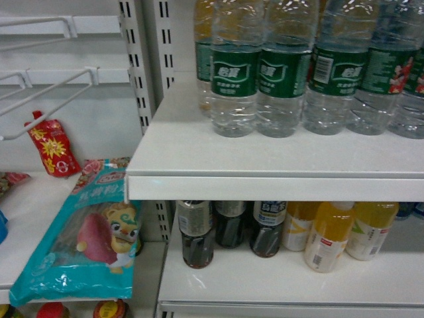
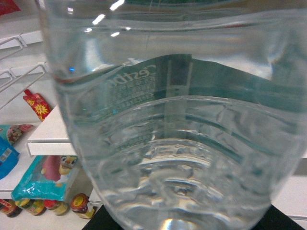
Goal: Move water from second to third shelf
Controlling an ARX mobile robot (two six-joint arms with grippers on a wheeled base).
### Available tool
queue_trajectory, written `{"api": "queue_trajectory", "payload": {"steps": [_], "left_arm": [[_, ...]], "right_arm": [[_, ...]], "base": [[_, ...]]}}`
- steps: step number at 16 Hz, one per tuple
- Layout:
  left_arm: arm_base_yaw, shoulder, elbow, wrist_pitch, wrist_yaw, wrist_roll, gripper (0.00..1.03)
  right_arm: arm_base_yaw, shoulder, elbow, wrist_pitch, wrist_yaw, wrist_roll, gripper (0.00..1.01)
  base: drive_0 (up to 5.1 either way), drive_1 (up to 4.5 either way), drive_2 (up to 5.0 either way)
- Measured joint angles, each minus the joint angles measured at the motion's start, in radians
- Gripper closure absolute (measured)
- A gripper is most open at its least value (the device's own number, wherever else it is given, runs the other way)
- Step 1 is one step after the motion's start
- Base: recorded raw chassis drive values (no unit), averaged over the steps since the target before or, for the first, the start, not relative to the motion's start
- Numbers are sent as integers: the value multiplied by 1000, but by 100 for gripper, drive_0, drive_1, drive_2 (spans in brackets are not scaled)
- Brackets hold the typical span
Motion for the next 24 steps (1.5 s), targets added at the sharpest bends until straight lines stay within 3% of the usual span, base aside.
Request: {"api": "queue_trajectory", "payload": {"steps": [4,7,9,16,17,18,19,21,24], "left_arm": [[0,0,0,-1,0,0,5],[-1,0,0,2,-1,0,5],[-1,0,0,-2,0,0,5],[-1,0,0,0,0,0,5],[-1,0,0,0,0,0,5],[-1,0,0,0,-1,0,5],[-1,0,0,0,0,0,5],[-1,0,0,0,0,0,5],[-1,0,0,0,0,0,5]], "right_arm": [[0,0,0,4,0,0,64],[6,-2,0,6,-23,0,64],[2,0,0,0,3,0,64],[3,-2,-1,10,13,2,64],[26,-2,-10,38,64,20,64],[39,11,-15,102,202,34,64],[-15,109,-6,167,255,33,64],[7,254,27,249,233,16,64],[54,433,104,349,283,-12,64]], "base": [[-501,244,244],[0,0,0],[0,0,0],[0,0,0],[0,0,0],[0,0,0],[0,0,0],[0,0,0],[0,0,0]]}}
